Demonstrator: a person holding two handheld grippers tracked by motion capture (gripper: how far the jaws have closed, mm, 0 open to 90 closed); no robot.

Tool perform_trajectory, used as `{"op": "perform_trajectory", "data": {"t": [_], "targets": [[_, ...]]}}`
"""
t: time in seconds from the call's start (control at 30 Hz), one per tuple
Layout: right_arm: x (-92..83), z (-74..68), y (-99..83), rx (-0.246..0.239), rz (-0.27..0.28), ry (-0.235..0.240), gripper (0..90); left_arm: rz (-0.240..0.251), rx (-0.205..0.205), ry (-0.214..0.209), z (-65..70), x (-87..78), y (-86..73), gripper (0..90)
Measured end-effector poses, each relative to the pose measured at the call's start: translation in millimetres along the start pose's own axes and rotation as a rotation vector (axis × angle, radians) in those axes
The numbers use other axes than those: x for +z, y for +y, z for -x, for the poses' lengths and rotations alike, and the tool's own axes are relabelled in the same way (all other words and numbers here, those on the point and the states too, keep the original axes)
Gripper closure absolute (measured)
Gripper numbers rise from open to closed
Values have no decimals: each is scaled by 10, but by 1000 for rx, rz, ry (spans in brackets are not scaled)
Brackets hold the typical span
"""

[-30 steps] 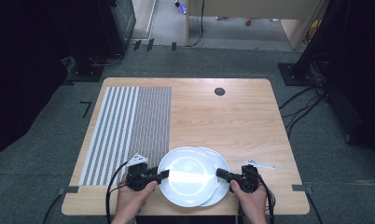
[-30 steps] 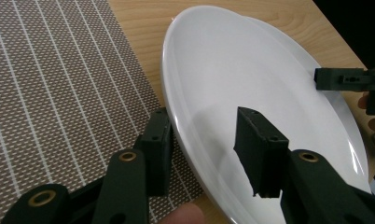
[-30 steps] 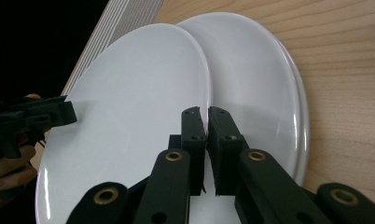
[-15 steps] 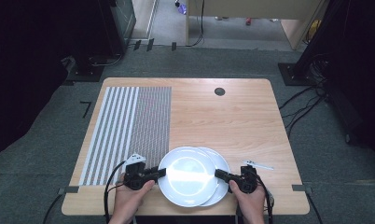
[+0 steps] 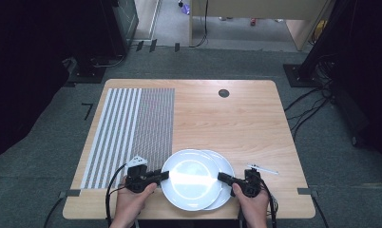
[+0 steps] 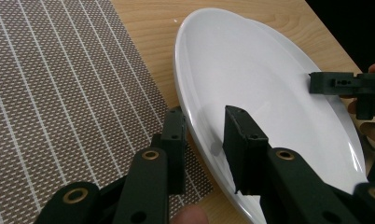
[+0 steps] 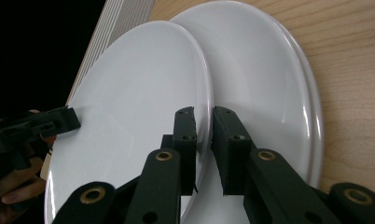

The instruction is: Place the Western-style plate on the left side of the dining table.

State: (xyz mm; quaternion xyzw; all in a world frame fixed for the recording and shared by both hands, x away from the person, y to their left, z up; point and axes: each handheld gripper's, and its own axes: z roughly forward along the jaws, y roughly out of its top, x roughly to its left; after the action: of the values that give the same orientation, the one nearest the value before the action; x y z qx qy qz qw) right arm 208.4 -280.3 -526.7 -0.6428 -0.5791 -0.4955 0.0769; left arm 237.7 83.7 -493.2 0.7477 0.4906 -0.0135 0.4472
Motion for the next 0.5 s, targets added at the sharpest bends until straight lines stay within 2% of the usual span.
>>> {"op": "perform_trajectory", "data": {"t": [0.33, 0.4, 0.5], "targets": [[12, 18, -24, 82, 7, 22, 827, 0, -3, -5, 0, 8, -11, 707], [10, 29, -27, 85, 11, 20, 835, 2, -2, -15, -2, 7, -15, 711], [3, 46, -38, 120, 19, 27, 846, 14, 5, -25, 19, -8, -6, 725]]}}
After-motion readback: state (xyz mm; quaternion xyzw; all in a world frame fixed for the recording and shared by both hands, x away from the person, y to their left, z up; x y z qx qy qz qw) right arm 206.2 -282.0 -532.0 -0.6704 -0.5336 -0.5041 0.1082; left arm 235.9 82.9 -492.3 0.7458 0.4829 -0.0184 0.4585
